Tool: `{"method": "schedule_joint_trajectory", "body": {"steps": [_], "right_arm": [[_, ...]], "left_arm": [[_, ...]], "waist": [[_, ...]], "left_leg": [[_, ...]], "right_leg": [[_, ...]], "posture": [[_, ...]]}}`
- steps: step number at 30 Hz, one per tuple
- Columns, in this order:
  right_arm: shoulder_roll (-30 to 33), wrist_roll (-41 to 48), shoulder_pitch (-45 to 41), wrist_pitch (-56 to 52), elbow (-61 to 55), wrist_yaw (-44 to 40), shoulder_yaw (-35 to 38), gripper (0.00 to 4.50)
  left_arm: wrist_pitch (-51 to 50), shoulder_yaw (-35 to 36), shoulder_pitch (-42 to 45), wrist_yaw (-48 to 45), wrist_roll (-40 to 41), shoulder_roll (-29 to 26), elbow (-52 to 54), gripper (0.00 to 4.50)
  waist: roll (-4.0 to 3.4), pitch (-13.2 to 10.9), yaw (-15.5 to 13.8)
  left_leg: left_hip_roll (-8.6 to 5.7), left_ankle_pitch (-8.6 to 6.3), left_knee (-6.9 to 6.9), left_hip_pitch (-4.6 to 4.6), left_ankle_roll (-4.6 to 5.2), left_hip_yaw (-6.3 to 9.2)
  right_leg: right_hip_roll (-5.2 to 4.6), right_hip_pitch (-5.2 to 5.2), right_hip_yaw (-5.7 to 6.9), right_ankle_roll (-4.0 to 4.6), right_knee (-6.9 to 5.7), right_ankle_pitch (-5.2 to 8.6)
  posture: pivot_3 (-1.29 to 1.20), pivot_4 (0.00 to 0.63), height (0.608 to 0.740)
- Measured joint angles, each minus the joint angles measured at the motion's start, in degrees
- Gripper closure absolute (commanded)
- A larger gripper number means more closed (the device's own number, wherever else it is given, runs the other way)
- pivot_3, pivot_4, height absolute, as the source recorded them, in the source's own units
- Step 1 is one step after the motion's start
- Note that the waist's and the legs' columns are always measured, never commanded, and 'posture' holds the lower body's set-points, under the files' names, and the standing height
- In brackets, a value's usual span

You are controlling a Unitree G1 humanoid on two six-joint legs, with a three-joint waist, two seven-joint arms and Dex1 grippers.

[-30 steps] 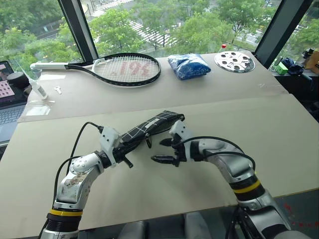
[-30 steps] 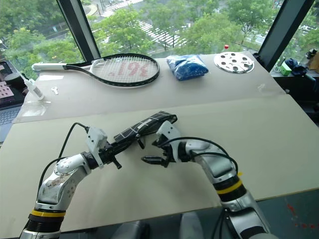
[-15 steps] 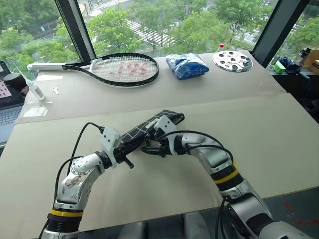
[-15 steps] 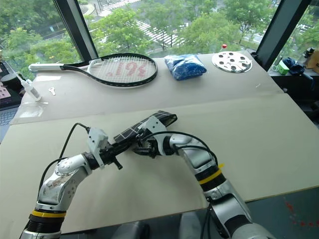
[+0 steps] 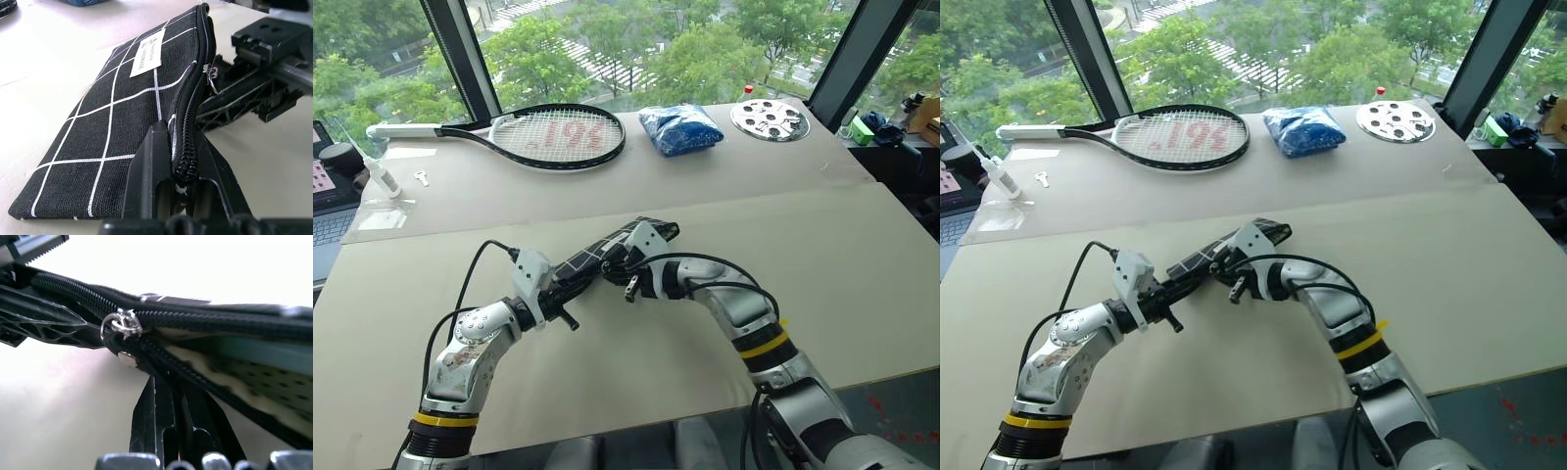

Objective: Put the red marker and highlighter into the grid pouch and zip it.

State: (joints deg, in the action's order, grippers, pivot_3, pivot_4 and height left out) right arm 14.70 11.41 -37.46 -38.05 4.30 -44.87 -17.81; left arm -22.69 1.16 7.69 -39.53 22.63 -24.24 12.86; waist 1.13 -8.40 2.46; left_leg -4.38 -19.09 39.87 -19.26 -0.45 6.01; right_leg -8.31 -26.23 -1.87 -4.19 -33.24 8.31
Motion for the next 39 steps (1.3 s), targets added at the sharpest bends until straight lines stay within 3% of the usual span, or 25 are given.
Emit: {"method": "schedule_joint_trajectory", "body": {"steps": [4, 11, 15, 18, 27, 32, 39], "right_arm": [[4.5, 1.3, 1.0, -1.6, -3.0, -1.4, 1.1, 4.48], [20.5, 0.4, 3.2, 2.7, 2.1, -4.3, 9.3, 4.48], [22.4, 0.6, 3.2, 6.3, 6.3, -5.0, 10.7, 4.48], [22.0, 1.2, 3.4, 7.2, 7.7, -4.9, 11.9, 3.67], [21.4, 11.1, 6.7, 0.0, 2.8, -10.4, 17.1, 0.58], [28.3, 17.6, 12.4, -4.9, -1.1, -17.7, 21.5, 0.58], [36.8, 20.9, 28.3, 0.6, -7.9, -27.5, 30.2, 0.58]], "left_arm": [[0.0, -0.1, 0.1, 0.0, 0.1, 0.1, 0.0, 4.5], [0.0, -0.2, 0.0, 0.0, 0.2, 0.1, 0.1, 4.5], [0.0, -1.2, 0.1, -0.5, 0.5, 0.3, 0.3, 4.5], [0.0, -1.1, 0.1, -0.5, 0.7, 0.2, 0.3, 4.5], [0.5, -0.3, 0.8, -1.3, 0.2, -0.3, -0.4, 4.5], [2.1, -0.8, 1.0, -4.3, -0.1, -1.7, -1.7, 4.5], [11.9, -4.8, 3.9, -15.2, -2.9, -5.4, -6.8, 4.5]], "waist": [[0.0, 0.0, -0.2], [0.01, 0.0, -0.9], [0.01, 0.0, -0.4], [0.02, 0.0, -0.4], [0.01, 0.0, -1.2], [0.01, 0.0, -2.0], [0.01, 0.0, -2.1]], "left_leg": [[-0.01, 0.0, 0.0, -0.01, 0.01, -0.01], [0.01, -0.02, 0.0, 0.0, 0.04, -0.14], [0.1, -0.03, -0.01, 0.0, 0.05, -0.24], [0.09, -0.03, 0.0, -0.03, 0.06, -0.24], [0.08, -0.04, 0.02, -0.03, 0.08, -0.25], [0.07, -0.07, 0.05, -0.03, 0.13, -0.25], [0.09, -0.08, 0.05, -0.01, 0.15, -0.36]], "right_leg": [[-0.01, 0.01, 0.0, 0.0, 0.01, 0.0], [0.0, 0.05, 0.0, -0.02, 0.07, -0.01], [0.04, 0.05, -0.02, 0.02, 0.08, -0.03], [0.03, 0.05, -0.02, 0.02, 0.08, -0.04], [0.03, 0.06, -0.02, 0.01, 0.09, -0.05], [0.02, 0.09, -0.01, 0.0, 0.11, -0.05], [0.03, 0.13, -0.01, 0.0, 0.09, -0.05]], "posture": [[0.0, 0.15, 0.74], [0.0, 0.15, 0.74], [0.0, 0.15, 0.74], [0.0, 0.15, 0.74], [0.0, 0.15, 0.74], [0.0, 0.15, 0.74], [0.0, 0.15, 0.74]]}}
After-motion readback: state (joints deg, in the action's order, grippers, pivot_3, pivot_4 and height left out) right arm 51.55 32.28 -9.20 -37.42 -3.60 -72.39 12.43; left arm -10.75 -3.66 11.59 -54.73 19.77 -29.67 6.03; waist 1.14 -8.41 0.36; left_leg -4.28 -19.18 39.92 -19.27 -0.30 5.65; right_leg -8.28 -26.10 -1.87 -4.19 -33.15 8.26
